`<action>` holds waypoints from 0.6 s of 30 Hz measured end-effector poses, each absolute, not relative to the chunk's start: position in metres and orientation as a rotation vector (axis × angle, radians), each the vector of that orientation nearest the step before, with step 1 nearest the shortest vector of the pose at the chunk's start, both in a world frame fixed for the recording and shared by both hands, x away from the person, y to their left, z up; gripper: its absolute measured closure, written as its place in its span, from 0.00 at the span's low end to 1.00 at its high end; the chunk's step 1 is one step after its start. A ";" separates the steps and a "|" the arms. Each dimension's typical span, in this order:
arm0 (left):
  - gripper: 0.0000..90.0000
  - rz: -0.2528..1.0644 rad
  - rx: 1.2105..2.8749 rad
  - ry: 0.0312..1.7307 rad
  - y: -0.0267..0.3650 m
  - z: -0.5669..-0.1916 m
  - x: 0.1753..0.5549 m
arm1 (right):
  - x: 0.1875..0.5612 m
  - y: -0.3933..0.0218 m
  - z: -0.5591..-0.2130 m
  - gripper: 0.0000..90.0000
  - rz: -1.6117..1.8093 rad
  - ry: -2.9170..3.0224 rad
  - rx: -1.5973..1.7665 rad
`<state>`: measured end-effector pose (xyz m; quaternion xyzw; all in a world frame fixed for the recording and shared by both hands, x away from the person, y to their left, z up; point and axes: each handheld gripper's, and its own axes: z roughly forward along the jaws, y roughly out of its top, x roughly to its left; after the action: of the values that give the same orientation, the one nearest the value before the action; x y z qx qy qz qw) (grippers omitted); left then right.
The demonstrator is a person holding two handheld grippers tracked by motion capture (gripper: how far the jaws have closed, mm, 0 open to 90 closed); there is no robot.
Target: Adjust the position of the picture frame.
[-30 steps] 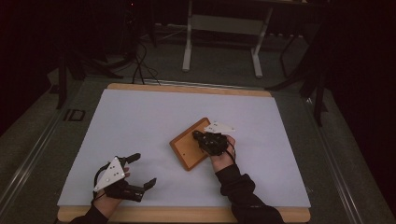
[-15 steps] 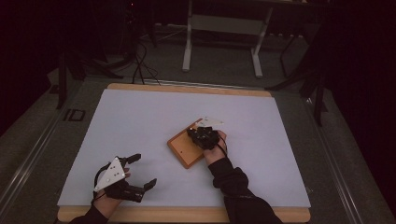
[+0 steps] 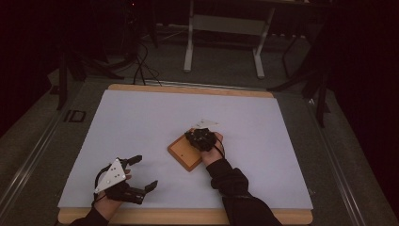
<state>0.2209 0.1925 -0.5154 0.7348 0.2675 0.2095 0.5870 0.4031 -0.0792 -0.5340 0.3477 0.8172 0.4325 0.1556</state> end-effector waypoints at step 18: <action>0.01 0.490 1.717 0.624 0.192 -0.516 0.222 | 0.398 -0.102 -0.527 0.79 1.348 2.330 0.984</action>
<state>0.2216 0.1915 -0.5157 0.7361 0.2676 0.2099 0.5852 0.3978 -0.1023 -0.5267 0.3402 0.8053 0.4657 0.1372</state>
